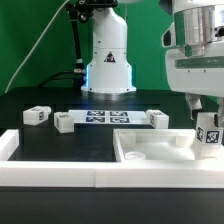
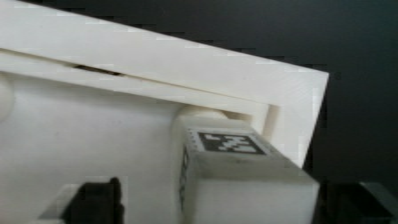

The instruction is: Assemble one leg

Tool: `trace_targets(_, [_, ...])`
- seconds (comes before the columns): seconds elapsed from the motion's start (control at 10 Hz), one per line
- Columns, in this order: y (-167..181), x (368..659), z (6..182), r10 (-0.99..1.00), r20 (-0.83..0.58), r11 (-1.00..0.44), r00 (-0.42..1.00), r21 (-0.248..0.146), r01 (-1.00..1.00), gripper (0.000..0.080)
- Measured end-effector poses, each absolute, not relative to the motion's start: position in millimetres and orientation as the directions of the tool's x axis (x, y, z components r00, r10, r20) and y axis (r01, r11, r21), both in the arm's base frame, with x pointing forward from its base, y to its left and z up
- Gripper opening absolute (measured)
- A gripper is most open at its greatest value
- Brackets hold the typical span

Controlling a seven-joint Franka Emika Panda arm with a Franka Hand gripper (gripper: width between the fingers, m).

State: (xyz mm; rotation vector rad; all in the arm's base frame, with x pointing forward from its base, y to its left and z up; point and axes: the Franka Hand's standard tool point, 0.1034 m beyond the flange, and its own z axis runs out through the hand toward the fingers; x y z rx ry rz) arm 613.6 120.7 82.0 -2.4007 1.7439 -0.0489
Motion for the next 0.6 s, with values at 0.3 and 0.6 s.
trace_targets(0.3, [121.0,615.1,83.4,-0.771,-0.008,-0.627,0.637,-0.164,-0.761,0.0648])
trace_targets(0.6, [120.4,616.8,85.5,-0.51,0.044,-0.856,0.859,-0.123,-0.502,0.0649])
